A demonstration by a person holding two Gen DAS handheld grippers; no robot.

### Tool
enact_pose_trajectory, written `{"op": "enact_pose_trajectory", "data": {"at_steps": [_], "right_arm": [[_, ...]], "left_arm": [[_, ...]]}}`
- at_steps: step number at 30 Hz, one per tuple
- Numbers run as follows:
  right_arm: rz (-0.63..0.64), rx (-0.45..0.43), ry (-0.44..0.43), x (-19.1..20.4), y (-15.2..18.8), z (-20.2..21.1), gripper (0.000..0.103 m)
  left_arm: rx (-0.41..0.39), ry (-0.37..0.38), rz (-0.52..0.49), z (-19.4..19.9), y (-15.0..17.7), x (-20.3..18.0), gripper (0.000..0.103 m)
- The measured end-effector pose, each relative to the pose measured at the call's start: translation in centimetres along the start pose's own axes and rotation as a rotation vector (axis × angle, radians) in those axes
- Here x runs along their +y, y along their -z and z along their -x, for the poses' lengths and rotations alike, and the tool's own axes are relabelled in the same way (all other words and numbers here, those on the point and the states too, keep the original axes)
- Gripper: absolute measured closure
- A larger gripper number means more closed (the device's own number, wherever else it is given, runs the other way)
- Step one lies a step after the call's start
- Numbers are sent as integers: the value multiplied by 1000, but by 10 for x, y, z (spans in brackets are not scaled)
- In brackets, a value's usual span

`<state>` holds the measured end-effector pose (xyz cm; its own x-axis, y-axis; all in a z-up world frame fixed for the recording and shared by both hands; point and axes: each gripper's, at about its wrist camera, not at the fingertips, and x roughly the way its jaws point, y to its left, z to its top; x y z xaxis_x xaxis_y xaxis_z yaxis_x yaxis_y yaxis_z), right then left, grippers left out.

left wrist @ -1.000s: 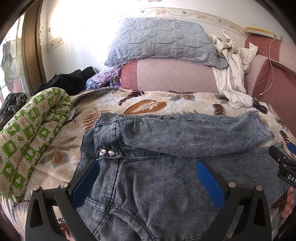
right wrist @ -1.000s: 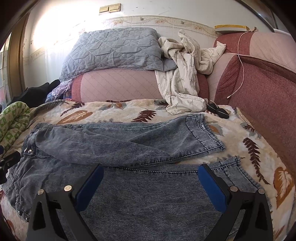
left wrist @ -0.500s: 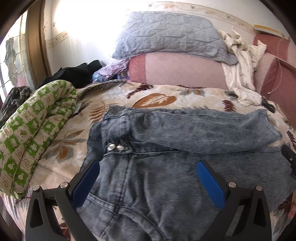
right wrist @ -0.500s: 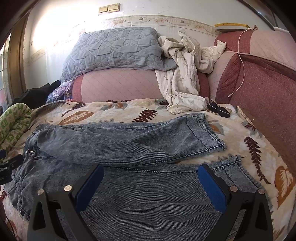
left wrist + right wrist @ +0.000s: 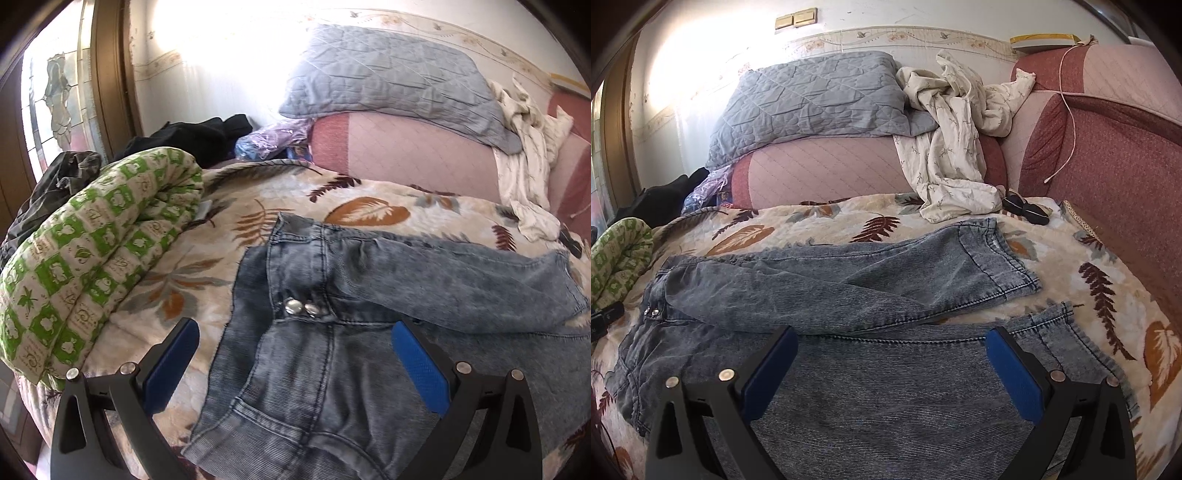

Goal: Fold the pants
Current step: 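Move both tools over the spread blue jeans, then close the left tool on the waistband while the right tool grips the leg hem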

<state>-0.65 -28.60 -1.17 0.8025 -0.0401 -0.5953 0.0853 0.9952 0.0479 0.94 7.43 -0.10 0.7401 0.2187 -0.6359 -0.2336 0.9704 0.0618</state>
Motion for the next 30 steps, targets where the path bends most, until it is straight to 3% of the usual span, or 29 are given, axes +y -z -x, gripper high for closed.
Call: {"op": "enact_pose_trajectory", "data": {"at_steps": [12, 21, 30], "right_arm": [[-3, 5, 2, -2, -1, -1, 0], [19, -9, 89, -37, -28, -13, 0], [-26, 50, 197, -102, -102, -103, 0]], "left_arm": [[26, 6, -3, -5, -1, -1, 0], [107, 33, -17, -34, -24, -1, 0], [190, -5, 21, -114, -82, 16, 0]]}}
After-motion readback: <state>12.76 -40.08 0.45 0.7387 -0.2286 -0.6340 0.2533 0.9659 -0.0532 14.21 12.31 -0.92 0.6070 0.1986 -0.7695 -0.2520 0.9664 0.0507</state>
